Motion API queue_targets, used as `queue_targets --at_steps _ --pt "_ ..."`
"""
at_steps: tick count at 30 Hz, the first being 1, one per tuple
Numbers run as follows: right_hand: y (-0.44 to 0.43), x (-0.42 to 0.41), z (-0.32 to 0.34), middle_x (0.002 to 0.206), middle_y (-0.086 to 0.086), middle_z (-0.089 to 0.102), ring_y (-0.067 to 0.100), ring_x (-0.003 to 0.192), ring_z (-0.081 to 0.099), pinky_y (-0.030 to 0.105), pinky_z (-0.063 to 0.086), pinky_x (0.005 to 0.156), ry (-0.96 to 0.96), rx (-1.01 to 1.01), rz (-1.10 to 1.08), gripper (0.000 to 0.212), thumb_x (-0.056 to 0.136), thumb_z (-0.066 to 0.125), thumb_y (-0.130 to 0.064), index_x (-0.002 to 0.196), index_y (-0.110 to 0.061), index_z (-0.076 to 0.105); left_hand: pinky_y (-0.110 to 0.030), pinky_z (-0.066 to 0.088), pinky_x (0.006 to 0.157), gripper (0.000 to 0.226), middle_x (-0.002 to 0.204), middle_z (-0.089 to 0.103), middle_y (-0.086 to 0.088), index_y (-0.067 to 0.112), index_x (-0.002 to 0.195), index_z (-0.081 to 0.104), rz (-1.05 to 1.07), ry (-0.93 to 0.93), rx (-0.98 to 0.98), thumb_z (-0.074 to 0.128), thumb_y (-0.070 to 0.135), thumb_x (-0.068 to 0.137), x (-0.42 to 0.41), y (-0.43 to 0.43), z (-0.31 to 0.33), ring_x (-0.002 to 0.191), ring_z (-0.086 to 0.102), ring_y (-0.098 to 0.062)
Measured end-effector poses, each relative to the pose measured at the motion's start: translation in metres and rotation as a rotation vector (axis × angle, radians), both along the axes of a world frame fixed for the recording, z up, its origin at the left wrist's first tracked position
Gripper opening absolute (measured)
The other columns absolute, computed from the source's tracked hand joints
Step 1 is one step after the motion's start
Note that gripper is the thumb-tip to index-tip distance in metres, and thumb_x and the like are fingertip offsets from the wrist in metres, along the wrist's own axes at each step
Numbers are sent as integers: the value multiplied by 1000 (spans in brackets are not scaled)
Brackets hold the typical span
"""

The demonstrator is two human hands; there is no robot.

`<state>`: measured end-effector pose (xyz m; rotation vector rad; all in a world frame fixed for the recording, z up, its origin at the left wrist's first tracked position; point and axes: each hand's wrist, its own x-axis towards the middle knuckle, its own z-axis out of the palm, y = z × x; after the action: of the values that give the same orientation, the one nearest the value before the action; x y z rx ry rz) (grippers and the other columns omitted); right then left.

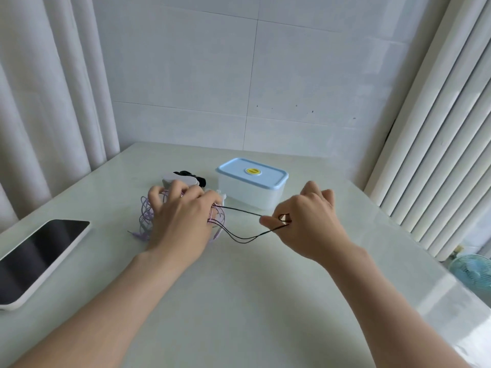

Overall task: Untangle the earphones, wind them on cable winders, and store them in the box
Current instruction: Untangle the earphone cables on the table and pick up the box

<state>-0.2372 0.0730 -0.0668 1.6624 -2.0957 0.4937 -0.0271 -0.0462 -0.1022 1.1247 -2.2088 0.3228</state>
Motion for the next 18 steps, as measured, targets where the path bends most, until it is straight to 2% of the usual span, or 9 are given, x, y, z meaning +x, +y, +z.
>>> queue_targets --at_steps 2,5,7,8,10,12,14,16,18 --pt "-2 0 3 48 -9 46 25 84 42 37 23 78 -124 -233 -32 50 95 67 -53 58 -23 56 -48 25 93 53 97 67 12 38 108 70 16 10 -29 85 10 65 -1 1 1 104 53 -28" --pt "2 7 19 51 -9 44 18 83 40 33 17 77 -322 -703 -127 42 91 66 -32 56 -17 49 -48 26 91 47 98 68 10 35 110 67 45 41 -34 80 12 71 -1 2 2 105 53 -29" --pt "5 6 23 59 -8 48 15 87 40 32 17 79 -311 -853 -181 34 84 63 -20 56 -15 45 -45 26 87 49 96 68 10 34 110 65 56 89 -30 79 6 73 0 1 1 102 52 -29" --pt "6 4 23 62 -8 51 17 90 42 32 15 80 -264 -847 -218 32 81 62 -17 54 -14 44 -45 27 85 50 97 68 9 33 113 64 51 116 -17 79 6 73 0 0 1 101 52 -29" --pt "7 1 19 64 -8 53 23 97 43 35 14 81 -156 -643 -326 30 76 60 -15 51 -12 43 -44 28 86 54 109 65 5 31 121 62 3 181 45 80 12 73 0 -1 1 107 51 -30" --pt "10 2 14 62 -3 50 29 99 37 41 18 84 -74 -202 -486 26 75 58 -18 53 -12 45 -41 30 85 60 119 57 6 32 122 59 -121 239 119 83 17 68 0 -2 4 111 48 -27" --pt "13 5 12 72 2 48 33 106 34 48 23 97 -93 194 -583 16 76 58 -21 64 -16 48 -38 30 85 59 120 49 9 33 116 57 -268 247 163 82 22 64 0 -1 7 111 44 -21" --pt "14 8 13 89 5 45 37 114 33 55 22 108 -187 362 -574 15 72 61 -23 80 -16 50 -36 30 87 55 120 46 9 34 115 54 -348 233 176 75 24 65 1 0 8 110 42 -18" --pt "11 11 12 110 8 43 37 119 30 54 19 112 -265 348 -459 38 68 61 -25 100 -12 48 -35 30 88 54 122 45 8 32 115 54 -371 233 163 73 20 66 0 1 6 111 42 -19"
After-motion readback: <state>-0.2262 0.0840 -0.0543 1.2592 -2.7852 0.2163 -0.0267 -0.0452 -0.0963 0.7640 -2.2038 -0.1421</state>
